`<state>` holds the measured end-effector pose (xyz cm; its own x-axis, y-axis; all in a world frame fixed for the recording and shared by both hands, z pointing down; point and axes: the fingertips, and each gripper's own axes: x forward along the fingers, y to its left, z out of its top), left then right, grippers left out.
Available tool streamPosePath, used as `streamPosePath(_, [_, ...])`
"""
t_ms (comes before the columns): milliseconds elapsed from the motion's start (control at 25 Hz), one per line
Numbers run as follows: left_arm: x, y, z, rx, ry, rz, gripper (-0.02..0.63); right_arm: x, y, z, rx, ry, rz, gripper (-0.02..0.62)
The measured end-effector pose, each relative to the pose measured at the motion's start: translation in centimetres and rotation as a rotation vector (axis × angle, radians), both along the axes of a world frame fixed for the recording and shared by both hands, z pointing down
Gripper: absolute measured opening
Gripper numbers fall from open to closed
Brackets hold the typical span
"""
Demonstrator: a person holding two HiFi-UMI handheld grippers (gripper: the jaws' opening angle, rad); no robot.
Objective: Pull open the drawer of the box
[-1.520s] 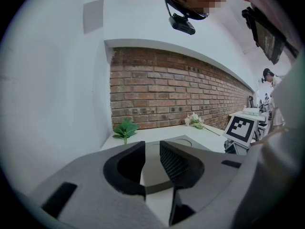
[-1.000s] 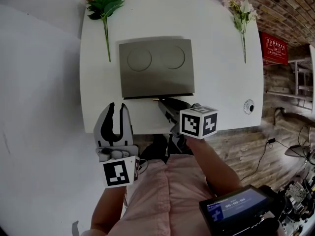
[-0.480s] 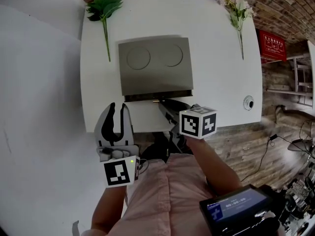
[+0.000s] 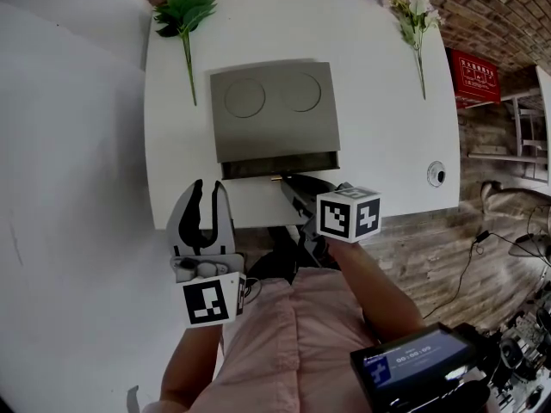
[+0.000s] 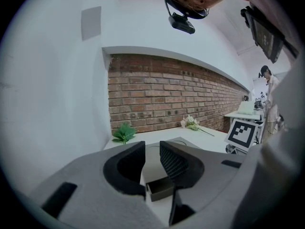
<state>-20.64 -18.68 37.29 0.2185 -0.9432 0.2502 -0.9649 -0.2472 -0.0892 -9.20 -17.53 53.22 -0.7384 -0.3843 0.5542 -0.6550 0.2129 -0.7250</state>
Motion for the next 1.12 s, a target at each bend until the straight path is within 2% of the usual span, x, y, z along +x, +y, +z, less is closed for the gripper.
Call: streamPosePath(1120, [-0.6,4.1,-1.4,0.047,-0.015,0.038,0.094,0.2,5.0,0.8,-0.011,0.016,0.023,0.060])
